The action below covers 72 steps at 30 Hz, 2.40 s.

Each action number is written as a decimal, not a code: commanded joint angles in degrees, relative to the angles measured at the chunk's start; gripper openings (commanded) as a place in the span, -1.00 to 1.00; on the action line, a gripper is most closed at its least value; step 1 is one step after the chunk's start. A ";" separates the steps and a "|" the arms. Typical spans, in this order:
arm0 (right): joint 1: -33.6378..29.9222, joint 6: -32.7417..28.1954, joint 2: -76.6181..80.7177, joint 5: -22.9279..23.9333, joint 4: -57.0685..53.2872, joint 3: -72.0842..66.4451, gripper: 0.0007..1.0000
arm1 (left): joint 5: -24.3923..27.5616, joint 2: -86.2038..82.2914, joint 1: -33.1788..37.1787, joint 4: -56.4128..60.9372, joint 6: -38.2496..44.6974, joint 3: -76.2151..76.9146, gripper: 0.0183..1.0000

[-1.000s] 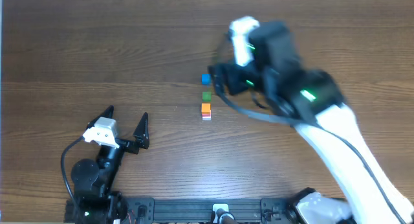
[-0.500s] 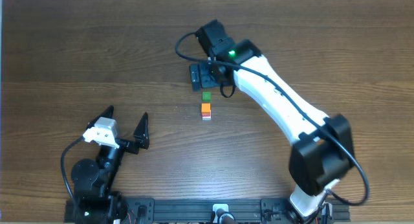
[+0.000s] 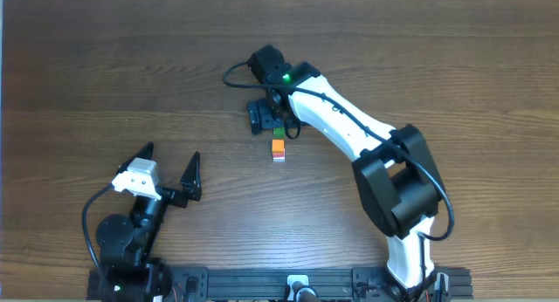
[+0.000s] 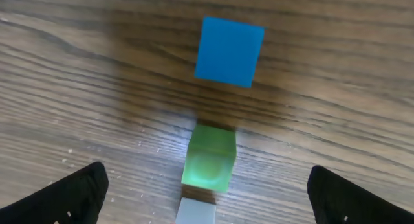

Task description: Stack Cubes

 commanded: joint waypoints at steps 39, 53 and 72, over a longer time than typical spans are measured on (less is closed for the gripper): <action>2.40 6.69 4.35 4.85 1.44 -1.01 0.32 | 0.37 -0.35 -0.26 0.22 1.05 -0.37 1.00; 2.58 7.61 4.35 5.49 0.76 -1.01 -0.07 | 0.37 -0.35 -0.26 0.22 1.05 -0.37 1.00; 2.69 7.76 4.37 5.73 0.83 -1.01 -0.46 | 0.37 -0.35 -0.26 0.22 1.05 -0.37 1.00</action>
